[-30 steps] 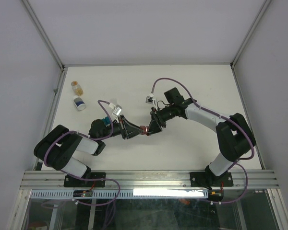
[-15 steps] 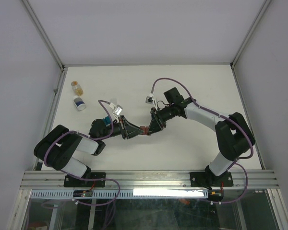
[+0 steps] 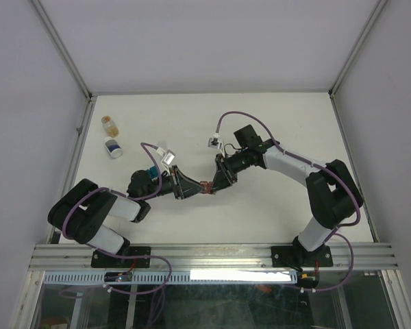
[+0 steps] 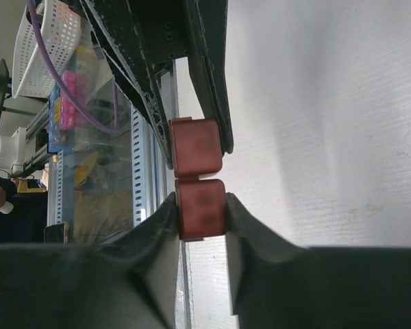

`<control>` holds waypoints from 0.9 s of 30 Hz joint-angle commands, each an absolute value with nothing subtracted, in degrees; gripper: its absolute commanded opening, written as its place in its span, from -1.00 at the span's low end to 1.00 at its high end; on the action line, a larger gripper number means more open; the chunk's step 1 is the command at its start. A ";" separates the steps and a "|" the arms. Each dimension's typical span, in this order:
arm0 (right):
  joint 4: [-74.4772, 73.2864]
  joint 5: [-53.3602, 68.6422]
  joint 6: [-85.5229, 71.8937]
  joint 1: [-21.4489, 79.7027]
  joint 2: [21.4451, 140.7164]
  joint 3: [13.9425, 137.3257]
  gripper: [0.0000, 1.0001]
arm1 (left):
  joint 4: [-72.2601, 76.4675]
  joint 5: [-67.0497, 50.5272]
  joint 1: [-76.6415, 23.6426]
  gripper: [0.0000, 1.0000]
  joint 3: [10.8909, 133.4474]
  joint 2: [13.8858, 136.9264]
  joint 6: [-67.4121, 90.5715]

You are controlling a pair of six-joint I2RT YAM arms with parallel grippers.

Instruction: Sort the pills into containers

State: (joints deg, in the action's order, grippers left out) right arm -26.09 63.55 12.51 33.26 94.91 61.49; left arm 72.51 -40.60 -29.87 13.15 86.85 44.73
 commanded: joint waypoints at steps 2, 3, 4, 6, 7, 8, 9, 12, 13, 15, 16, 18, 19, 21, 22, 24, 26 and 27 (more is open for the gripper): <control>-26.03 64.29 12.50 33.68 95.39 64.09 -0.86 | 74.34 -39.53 -29.25 -1.00 14.94 85.15 46.01; -26.24 64.10 12.56 33.68 95.51 64.20 -1.00 | 74.33 -39.49 -29.26 -1.00 14.96 85.16 46.19; -26.27 64.27 12.50 33.74 95.53 64.33 -1.00 | 74.28 -39.51 -29.27 -1.00 14.90 85.09 46.27; -26.45 65.07 11.96 33.67 95.64 64.50 -1.00 | 74.31 -39.49 -29.22 -1.00 14.79 85.01 46.31; -26.60 65.08 11.59 33.60 95.70 64.77 -0.92 | 74.34 -39.50 -29.26 -1.00 14.72 84.99 46.36; -26.69 65.12 11.47 33.30 95.67 65.04 -0.46 | 74.34 -39.48 -29.27 -1.00 14.69 84.99 46.44; -26.79 65.08 11.57 32.69 95.44 65.17 0.17 | 74.34 -39.50 -29.27 -1.00 14.64 84.99 46.60; -26.73 65.20 11.86 28.70 93.44 65.17 0.99 | 73.49 -38.63 -28.43 -1.00 14.42 84.78 47.78; -26.72 64.98 11.85 26.91 92.43 65.14 0.99 | 72.67 -38.44 -27.64 -1.00 14.34 84.79 48.45; -26.24 63.68 11.91 23.33 90.11 64.67 0.99 | 71.06 -38.30 -25.02 -1.00 14.50 85.03 50.74; -25.66 63.39 11.57 21.70 89.08 64.28 0.99 | 70.08 -38.43 -23.58 -1.00 14.76 85.21 51.48; -24.39 63.74 10.42 18.90 87.41 63.64 0.99 | 67.56 -38.88 -20.68 -1.00 16.29 85.70 54.47; -23.51 63.66 9.85 17.87 86.69 63.29 0.99 | 66.08 -38.84 -19.29 -1.00 17.47 85.89 55.34; -22.44 63.19 9.16 16.71 85.76 62.73 0.99 | 61.78 -38.66 -17.52 -1.00 20.20 86.23 55.80; -21.97 63.00 8.85 16.62 85.46 62.36 0.99 | 59.19 -38.22 -16.62 -1.00 21.85 86.53 55.62; -21.18 62.41 8.35 16.57 85.12 61.87 0.99 | 53.85 -37.31 -15.48 -1.00 25.10 87.23 54.67; -20.81 62.10 8.18 16.53 84.94 61.68 0.99 | 48.63 -36.15 -14.12 -1.00 28.46 88.25 53.49; -20.63 62.05 8.10 16.54 84.90 61.63 0.99 | 46.25 -35.49 -13.39 -1.00 30.13 88.77 53.18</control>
State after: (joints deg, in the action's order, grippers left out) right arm -23.40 62.65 9.67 16.14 86.65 62.37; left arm 55.86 -38.30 -15.33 24.21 87.59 53.54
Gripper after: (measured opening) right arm 0.993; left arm 0.269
